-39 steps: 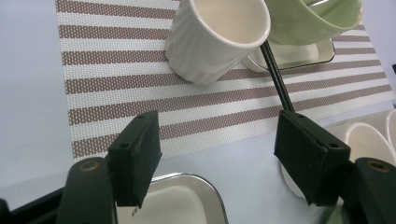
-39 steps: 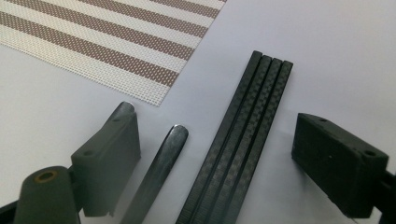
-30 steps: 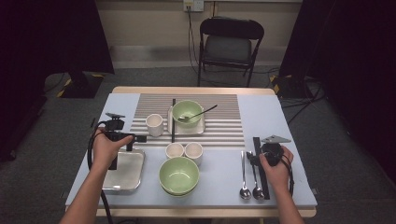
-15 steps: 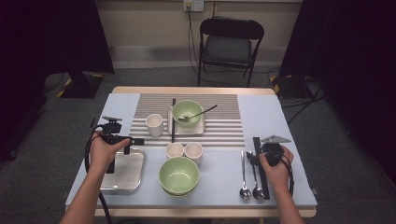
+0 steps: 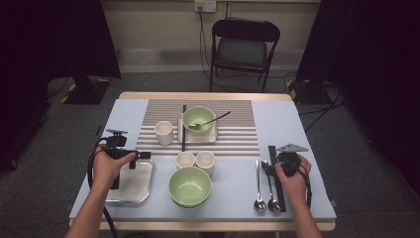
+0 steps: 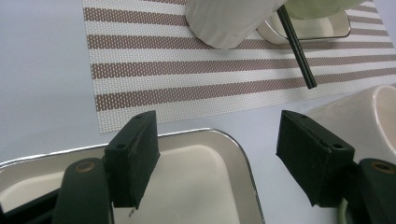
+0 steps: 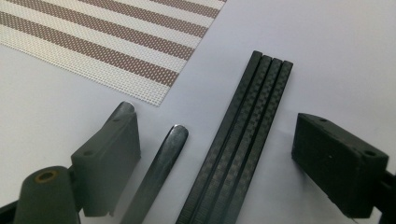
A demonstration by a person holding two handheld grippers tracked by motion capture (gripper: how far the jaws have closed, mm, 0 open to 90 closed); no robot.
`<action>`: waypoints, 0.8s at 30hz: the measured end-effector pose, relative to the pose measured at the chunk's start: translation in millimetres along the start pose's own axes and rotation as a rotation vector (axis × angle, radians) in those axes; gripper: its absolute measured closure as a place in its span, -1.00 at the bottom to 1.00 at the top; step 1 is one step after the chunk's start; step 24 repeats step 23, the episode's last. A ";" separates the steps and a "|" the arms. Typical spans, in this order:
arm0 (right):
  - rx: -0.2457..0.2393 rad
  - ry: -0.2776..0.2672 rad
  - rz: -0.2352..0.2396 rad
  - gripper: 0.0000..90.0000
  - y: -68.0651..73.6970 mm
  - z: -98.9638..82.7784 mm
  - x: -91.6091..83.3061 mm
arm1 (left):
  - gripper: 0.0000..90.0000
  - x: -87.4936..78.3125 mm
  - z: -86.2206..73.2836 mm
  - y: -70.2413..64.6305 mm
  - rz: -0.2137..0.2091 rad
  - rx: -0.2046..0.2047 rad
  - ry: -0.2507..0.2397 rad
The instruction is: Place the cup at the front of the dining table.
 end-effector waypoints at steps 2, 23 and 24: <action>0.000 0.000 0.000 -0.68 0.0 0.0 0.0 | -0.35 -0.7 -1.7 1.6 0.005 0.002 -0.003; 0.000 0.000 0.000 -0.68 0.0 0.0 0.0 | -0.45 0.4 -20.9 12.1 0.036 0.067 0.008; 0.000 0.000 0.000 -0.68 0.0 0.0 0.0 | -0.45 0.4 -20.9 12.1 0.036 0.067 0.008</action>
Point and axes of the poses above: each handheld gripper's, and its own axes: x roughly forward along the jaws, z roughly out of its top, y roughly to its left, the point moved 10 cm from there along x, roughly forward along the jaws, and after that the axes turned 12 degrees about -y, right-handed, at the moved point
